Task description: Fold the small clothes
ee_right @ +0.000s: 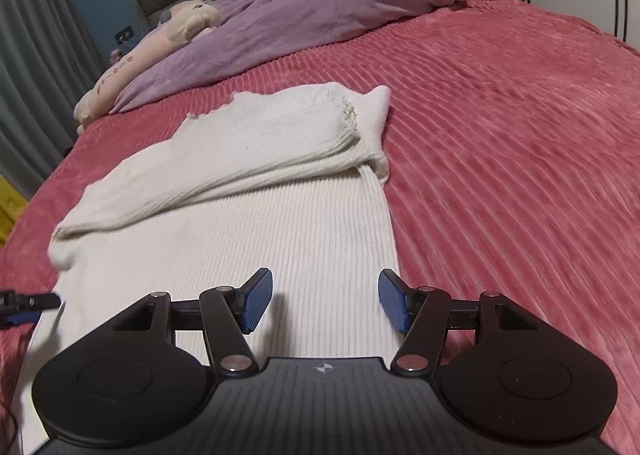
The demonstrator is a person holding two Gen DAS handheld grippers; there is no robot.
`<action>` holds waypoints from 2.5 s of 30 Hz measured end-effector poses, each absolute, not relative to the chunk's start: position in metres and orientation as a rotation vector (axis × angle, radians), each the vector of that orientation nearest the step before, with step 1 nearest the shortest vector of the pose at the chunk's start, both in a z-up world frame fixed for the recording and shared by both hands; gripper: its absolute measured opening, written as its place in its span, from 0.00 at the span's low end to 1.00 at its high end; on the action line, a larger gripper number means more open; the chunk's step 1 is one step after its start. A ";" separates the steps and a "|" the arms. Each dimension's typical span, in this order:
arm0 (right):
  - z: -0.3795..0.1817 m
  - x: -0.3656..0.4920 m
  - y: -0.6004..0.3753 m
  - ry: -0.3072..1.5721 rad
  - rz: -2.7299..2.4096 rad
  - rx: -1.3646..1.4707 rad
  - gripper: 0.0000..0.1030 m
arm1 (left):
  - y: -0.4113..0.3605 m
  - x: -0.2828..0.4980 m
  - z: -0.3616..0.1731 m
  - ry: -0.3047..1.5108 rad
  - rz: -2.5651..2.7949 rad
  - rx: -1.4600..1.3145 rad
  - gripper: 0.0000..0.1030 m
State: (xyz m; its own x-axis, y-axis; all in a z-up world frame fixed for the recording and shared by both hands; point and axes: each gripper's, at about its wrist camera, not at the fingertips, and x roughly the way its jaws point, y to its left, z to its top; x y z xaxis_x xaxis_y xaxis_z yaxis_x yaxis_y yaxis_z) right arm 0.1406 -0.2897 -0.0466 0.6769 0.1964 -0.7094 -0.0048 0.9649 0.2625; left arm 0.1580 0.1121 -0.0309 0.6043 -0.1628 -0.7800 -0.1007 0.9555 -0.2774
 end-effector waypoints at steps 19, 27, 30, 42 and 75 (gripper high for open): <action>-0.039 -0.003 -0.325 0.968 0.184 0.291 0.38 | 0.126 0.032 -0.021 1.024 -0.148 -0.428 0.76; -0.039 -0.018 -0.338 0.981 0.190 0.370 0.21 | 0.128 0.015 -0.022 1.067 -0.108 -0.459 0.60; -0.040 -0.018 -0.339 0.990 0.192 0.393 0.22 | 0.125 0.014 -0.020 1.076 -0.108 -0.437 0.51; -0.040 -0.017 -0.337 1.030 0.229 0.386 0.11 | 0.118 0.019 -0.016 1.123 -0.129 -0.390 0.14; -0.026 0.160 -0.308 0.766 0.205 0.142 0.58 | 0.125 0.177 -0.006 0.851 -0.139 -0.335 0.66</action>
